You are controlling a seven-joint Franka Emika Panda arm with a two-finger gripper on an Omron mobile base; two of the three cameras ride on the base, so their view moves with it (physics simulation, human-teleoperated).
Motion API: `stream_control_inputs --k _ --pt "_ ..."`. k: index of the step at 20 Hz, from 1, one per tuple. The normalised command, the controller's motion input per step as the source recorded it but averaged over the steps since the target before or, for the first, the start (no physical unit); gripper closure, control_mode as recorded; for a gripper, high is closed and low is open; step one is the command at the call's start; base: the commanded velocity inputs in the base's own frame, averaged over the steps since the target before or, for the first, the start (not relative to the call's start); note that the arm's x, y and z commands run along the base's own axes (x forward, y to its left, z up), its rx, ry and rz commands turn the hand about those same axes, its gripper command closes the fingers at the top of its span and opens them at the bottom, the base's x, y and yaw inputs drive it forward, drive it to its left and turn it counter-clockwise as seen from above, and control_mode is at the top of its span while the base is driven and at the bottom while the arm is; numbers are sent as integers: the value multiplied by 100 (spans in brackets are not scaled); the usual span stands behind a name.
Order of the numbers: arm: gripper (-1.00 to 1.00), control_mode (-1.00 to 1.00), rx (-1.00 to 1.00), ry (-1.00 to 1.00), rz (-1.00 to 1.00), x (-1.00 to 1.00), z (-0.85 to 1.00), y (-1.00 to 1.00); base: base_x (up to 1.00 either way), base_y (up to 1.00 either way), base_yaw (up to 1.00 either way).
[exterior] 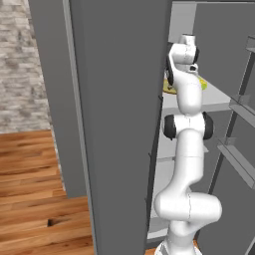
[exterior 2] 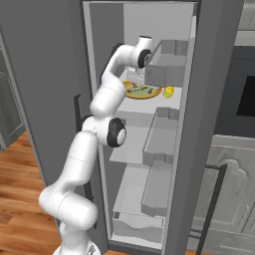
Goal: Retrieve the fish from the fridge and place it on the cutting board.
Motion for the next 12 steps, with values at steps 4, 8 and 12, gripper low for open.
stream_control_inputs --k 4,8,12 --pt "100 -100 2 11 0 0 -19 1 0 0 0" --pt "100 -100 1 8 0 0 -20 5 0 0 0" --pt "100 -100 0 4 0 0 -6 2 0 0 0"
